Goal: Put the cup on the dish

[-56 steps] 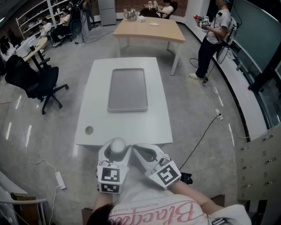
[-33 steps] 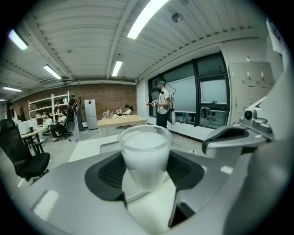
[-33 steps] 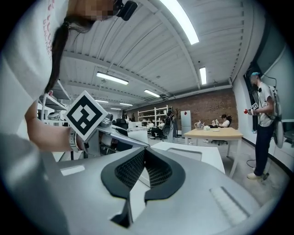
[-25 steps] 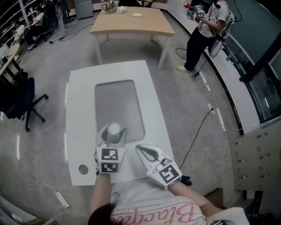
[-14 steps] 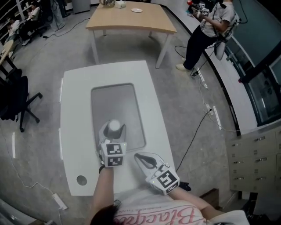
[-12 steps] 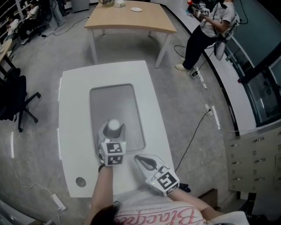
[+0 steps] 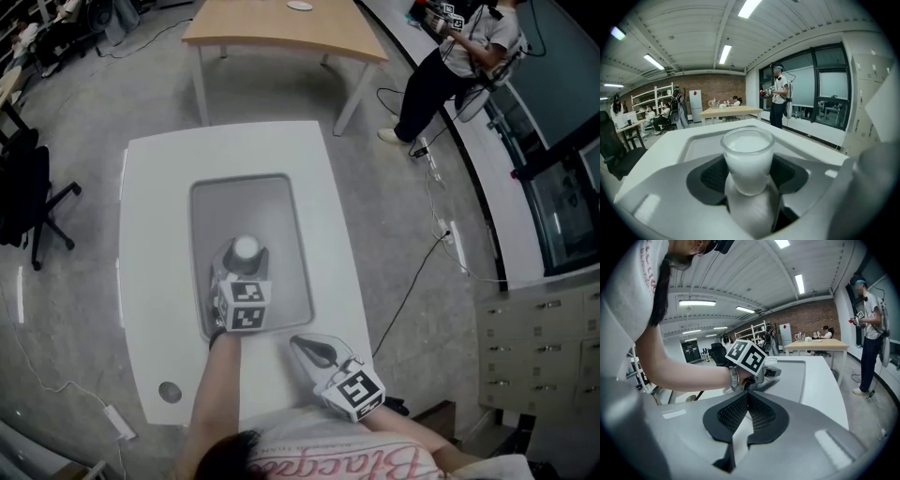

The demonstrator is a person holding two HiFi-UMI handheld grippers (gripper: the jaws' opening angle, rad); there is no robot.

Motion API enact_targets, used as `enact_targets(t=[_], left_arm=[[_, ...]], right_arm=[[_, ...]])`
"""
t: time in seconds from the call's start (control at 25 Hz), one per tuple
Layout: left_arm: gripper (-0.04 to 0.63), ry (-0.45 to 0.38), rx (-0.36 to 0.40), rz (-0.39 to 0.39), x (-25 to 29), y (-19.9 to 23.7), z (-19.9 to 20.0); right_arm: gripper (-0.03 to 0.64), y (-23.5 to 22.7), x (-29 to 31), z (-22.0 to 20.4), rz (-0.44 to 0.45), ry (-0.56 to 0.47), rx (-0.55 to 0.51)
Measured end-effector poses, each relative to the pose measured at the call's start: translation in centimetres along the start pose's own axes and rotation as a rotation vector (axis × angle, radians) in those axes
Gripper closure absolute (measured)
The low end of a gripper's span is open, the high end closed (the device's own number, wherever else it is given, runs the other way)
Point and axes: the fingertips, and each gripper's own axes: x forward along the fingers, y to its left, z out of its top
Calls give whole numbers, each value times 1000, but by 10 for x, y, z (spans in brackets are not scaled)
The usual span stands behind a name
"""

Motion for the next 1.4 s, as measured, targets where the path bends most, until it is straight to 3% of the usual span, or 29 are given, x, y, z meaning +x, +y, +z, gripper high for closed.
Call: enact_targets(t=[0.2,0.32,0.36,0.4,0.48,0.72,0.76,0.8,0.92,1.0,1.4], left_arm=[[334,40,39,-53,7,-10,-4],[328,78,40,-38,9,-8,-10],[308,84,37,-33,9,-7,-11],[242,90,34,-31,9,-6,-12],[202,96,23,-23,5,-4,-12],[198,37,-56,113,-49,12,-2],[210,13,-59,143,-63,13,3],[267,-13,-60,175,-78,14,6],[583,-86,-69,265,-120,17,8],[597,-103,-67,276,-139,13,6],[597,-144,-45,182,-196,-28,-3]], right_arm=[[615,-1,3,-2,3,7,7],[614,0,3,0,7,0,6],[615,0,2,1,10,-4,4],[615,1,1,2,12,-10,1],[615,2,-1,4,18,-22,-10],[615,6,-8,11,24,-66,-55],[615,7,-10,12,23,-74,-59],[615,8,-11,13,23,-81,-64],[615,14,-15,17,24,-104,-83],[615,18,-18,19,27,-122,-99],[615,34,-44,26,34,-229,-157]])
